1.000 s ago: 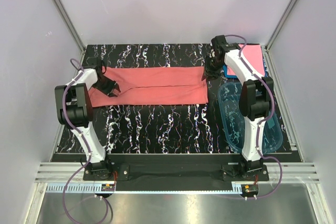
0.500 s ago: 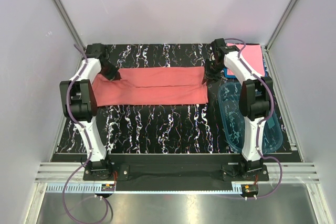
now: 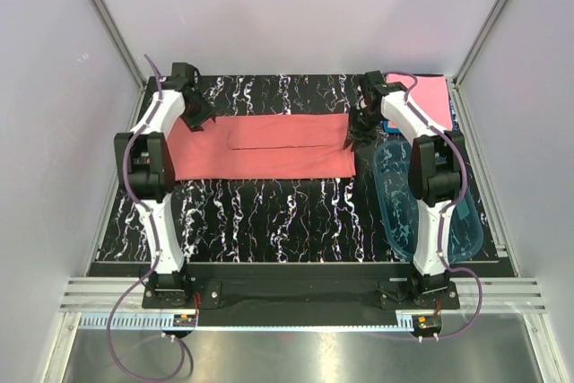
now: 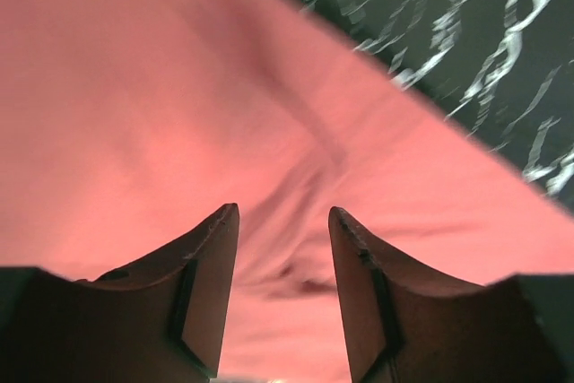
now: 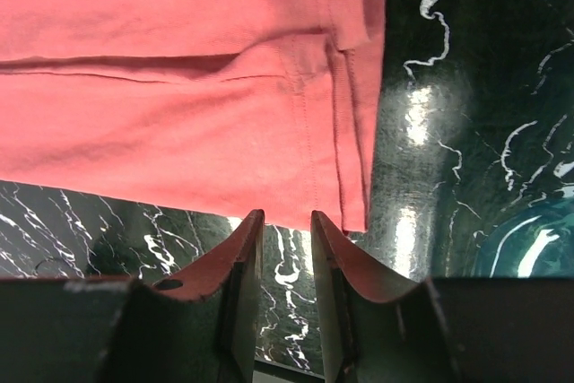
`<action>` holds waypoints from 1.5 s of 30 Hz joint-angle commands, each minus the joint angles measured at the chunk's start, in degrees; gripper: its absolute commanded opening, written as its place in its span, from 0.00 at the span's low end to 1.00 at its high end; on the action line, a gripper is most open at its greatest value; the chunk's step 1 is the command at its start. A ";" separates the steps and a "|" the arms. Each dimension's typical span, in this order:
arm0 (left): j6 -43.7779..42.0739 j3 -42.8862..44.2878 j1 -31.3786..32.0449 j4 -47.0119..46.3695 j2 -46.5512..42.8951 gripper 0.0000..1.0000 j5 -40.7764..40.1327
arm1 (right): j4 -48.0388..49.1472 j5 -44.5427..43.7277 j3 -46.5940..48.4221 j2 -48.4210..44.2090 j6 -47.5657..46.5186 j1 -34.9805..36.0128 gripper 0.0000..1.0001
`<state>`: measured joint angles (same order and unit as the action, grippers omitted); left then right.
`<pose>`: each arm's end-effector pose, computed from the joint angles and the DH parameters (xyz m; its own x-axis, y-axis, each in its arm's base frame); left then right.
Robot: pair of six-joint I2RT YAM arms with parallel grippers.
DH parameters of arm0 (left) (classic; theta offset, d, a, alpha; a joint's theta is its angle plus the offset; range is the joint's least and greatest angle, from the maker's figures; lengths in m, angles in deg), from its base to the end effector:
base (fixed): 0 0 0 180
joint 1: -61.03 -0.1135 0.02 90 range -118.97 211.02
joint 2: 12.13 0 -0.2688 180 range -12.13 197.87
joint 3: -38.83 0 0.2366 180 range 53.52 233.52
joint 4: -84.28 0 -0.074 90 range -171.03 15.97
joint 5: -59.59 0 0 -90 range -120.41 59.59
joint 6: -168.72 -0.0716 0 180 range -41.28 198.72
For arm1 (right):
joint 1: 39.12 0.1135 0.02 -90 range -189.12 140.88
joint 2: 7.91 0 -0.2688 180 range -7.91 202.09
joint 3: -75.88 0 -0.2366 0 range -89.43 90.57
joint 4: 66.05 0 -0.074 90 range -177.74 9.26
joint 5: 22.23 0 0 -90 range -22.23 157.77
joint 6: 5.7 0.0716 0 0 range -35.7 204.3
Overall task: Fold and stack the t-shirts
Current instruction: Fold the tshirt
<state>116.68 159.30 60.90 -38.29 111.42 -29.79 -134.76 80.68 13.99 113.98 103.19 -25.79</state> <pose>0.4765 0.0003 0.1981 -0.6882 -0.6166 -0.3823 -0.5330 0.7872 -0.3102 0.4258 0.1173 0.1890 -0.9719 0.0940 -0.2157 0.0259 0.9539 0.2990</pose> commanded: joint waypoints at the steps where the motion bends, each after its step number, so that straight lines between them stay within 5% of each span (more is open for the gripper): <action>1: -4.73 -8.52 -0.41 -0.73 -14.02 0.50 -7.47 | 1.90 0.37 2.39 -0.52 0.53 2.14 0.34; 4: -3.95 -16.36 -0.49 1.36 -17.72 0.50 -8.79 | 0.24 -0.95 7.82 3.42 -0.70 4.42 0.35; 8: 0.44 -22.09 -0.41 4.45 -17.73 0.54 -8.45 | -3.37 -2.01 17.50 9.75 -4.64 6.79 0.55; 14: 8.35 -23.25 -0.41 4.54 -19.13 0.87 -7.74 | -0.92 -2.71 23.06 14.26 -17.10 8.73 0.72; 16: 11.34 -21.85 -0.41 5.68 -18.96 0.90 -8.88 | 1.27 -2.80 21.48 13.91 -20.89 9.00 0.83; 17: 12.66 -21.23 -0.41 6.56 -17.91 0.99 -9.41 | 2.42 -0.62 20.43 13.56 -23.61 9.00 0.99; 25: 27.86 -8.16 -1.28 19.73 -6.93 0.99 -5.90 | 17.27 1.33 7.42 8.89 -39.27 11.37 1.00; 30: 37.43 2.23 -1.46 32.47 0.72 0.99 -6.24 | 15.61 3.52 11.54 11.36 -45.17 11.38 1.00; 34: 44.21 2.15 -2.25 34.25 2.92 0.99 -5.28 | 14.73 0.13 11.81 12.50 -47.55 12.43 1.00; 45: 40.55 16.20 -4.45 38.73 15.58 0.99 -4.57 | 14.20 -0.42 5.24 13.12 -41.67 13.39 1.00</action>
<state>158.69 170.45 56.42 -2.57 123.90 -32.33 -120.33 81.75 21.90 126.87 58.74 -13.79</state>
